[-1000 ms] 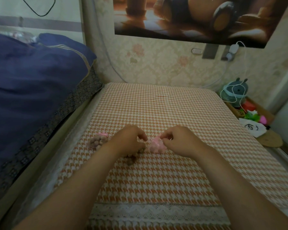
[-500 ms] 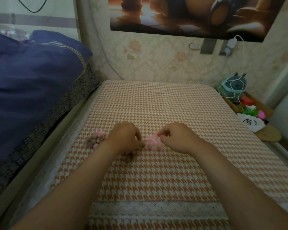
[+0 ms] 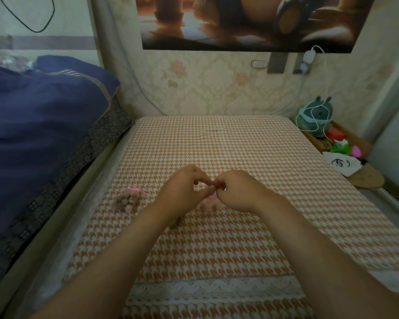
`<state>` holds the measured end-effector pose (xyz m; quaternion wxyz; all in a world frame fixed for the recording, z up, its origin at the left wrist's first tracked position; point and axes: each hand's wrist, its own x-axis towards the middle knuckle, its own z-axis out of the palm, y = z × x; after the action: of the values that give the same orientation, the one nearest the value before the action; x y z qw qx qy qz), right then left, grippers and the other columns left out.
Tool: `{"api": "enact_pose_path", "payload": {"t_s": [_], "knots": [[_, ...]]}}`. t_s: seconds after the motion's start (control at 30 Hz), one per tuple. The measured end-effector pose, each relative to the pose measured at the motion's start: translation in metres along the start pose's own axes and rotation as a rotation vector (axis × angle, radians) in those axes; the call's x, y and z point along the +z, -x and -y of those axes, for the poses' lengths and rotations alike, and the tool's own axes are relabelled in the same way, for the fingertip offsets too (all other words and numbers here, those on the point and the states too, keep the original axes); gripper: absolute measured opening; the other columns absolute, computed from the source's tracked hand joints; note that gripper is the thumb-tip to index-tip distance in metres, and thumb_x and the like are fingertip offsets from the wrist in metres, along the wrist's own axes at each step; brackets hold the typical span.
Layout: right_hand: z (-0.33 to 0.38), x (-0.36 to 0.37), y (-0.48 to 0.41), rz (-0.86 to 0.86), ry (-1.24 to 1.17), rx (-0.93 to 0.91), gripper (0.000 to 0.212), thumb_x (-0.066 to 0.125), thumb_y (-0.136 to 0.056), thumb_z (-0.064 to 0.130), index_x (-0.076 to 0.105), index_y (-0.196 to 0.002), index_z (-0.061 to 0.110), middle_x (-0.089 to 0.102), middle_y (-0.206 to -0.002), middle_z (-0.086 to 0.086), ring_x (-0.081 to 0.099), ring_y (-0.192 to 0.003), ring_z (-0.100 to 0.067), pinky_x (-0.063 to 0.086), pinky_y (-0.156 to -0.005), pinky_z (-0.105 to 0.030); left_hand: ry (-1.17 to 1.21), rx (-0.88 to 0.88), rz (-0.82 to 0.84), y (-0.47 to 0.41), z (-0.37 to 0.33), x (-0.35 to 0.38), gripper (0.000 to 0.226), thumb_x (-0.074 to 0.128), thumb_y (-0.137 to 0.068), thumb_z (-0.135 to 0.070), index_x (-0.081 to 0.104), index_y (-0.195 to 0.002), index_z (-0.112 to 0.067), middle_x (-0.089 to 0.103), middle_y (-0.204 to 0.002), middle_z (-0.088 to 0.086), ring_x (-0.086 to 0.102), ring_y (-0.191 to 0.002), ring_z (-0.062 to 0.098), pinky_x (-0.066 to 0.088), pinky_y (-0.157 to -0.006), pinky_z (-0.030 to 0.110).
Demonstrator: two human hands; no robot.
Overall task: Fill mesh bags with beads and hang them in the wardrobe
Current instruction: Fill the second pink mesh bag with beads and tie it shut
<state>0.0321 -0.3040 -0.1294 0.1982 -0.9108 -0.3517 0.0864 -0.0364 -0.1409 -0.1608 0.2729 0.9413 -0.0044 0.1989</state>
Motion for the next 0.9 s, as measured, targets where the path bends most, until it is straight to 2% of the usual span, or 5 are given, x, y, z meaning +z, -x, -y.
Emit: {"api": "enact_pose_path", "payload": {"t_s": [0.27, 0.47, 0.63, 0.77, 0.9], "knots": [[-0.001, -0.004, 0.0, -0.01, -0.032, -0.017, 0.034, 0.052, -0.094, 0.019, 0.072, -0.12, 0.026, 0.07, -0.122, 0.006, 0.064, -0.108, -0.012, 0.053, -0.091, -0.03, 0.231, -0.147, 0.035, -0.003, -0.008, -0.005, 0.009, 0.066, -0.09, -0.03, 0.061, -0.09, -0.037, 0.069, -0.09, -0.014, 0.064, -0.076, -0.003, 0.049, -0.063, 0.017], [0.012, -0.006, -0.003, -0.049, -0.085, -0.063, 0.03, 0.052, -0.091, 0.018, 0.076, -0.105, 0.03, 0.07, -0.078, 0.006, 0.065, -0.069, -0.014, 0.055, -0.064, -0.036, 0.131, -0.176, 0.064, -0.005, -0.006, -0.021, 0.027, 0.064, -0.091, -0.038, 0.073, -0.069, -0.025, 0.061, -0.055, -0.01, 0.052, -0.051, 0.001, 0.034, -0.049, 0.016], [0.032, -0.002, -0.009, -0.089, -0.183, -0.115, 0.029, 0.054, -0.091, 0.019, 0.076, -0.106, 0.032, 0.073, -0.082, 0.007, 0.064, -0.068, -0.008, 0.052, -0.063, -0.029, 0.127, -0.256, -0.014, -0.003, -0.004, -0.044, 0.041, 0.07, -0.085, -0.042, 0.073, -0.068, -0.005, 0.064, -0.059, 0.015, 0.047, -0.049, 0.009, 0.036, -0.048, 0.022], [0.05, 0.008, -0.018, -0.129, -0.299, -0.167, 0.028, 0.053, -0.096, 0.022, 0.075, -0.111, 0.031, 0.072, -0.086, 0.014, 0.062, -0.073, 0.002, 0.047, -0.067, -0.02, 0.141, -0.338, -0.1, 0.003, 0.006, -0.063, 0.03, 0.071, -0.084, -0.037, 0.076, -0.064, -0.015, 0.069, -0.056, 0.004, 0.066, -0.058, 0.017, 0.052, -0.058, 0.035], [0.065, 0.024, -0.033, -0.19, -0.552, -0.131, 0.018, 0.057, -0.096, 0.019, 0.067, -0.108, 0.028, 0.075, -0.092, 0.005, 0.072, -0.078, -0.007, 0.058, -0.079, -0.033, -0.016, -0.407, -0.113, 0.014, 0.023, -0.078, 0.032, 0.066, -0.087, -0.025, 0.068, -0.057, -0.011, 0.062, -0.051, 0.003, 0.055, -0.047, 0.015, 0.038, -0.047, 0.026]]}}
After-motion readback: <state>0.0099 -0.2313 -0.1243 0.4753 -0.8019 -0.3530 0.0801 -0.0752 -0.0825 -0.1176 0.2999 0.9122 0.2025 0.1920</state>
